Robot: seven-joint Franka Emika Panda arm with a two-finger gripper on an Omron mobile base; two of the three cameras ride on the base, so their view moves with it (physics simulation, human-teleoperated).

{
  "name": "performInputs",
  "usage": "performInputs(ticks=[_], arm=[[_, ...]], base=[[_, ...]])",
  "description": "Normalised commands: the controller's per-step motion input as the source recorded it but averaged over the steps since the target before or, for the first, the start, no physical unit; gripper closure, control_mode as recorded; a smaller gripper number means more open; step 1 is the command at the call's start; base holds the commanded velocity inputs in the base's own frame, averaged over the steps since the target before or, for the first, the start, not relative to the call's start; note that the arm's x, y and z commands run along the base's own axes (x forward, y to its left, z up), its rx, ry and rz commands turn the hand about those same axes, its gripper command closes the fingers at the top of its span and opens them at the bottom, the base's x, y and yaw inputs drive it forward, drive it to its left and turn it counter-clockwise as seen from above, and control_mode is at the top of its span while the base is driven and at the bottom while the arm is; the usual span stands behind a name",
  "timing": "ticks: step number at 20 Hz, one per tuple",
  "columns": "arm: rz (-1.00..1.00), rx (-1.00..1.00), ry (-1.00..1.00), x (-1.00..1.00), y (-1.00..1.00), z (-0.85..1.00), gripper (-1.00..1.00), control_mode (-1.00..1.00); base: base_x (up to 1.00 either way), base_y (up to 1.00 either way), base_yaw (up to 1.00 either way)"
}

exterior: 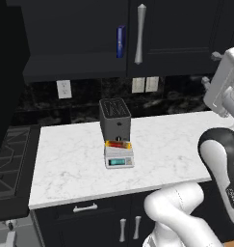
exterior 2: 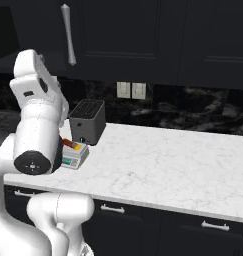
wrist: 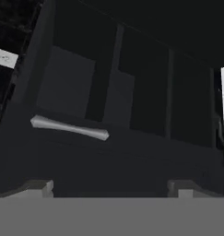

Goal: Pick the bar and place it on the digital scale for weighing, and close the cabinet.

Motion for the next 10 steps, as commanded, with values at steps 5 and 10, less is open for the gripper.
performInputs(ticks=[5,10], arm=[[0.00,0.01,-0.20,-1.00,0.85,0.00,-1.00,-1.00],[0.00,0.02,-0.05,-0.99,0.62,0.01,-1.00,-1.00]], base=[[0.00,0.00,0.00],[0.00,0.00,0.00]])
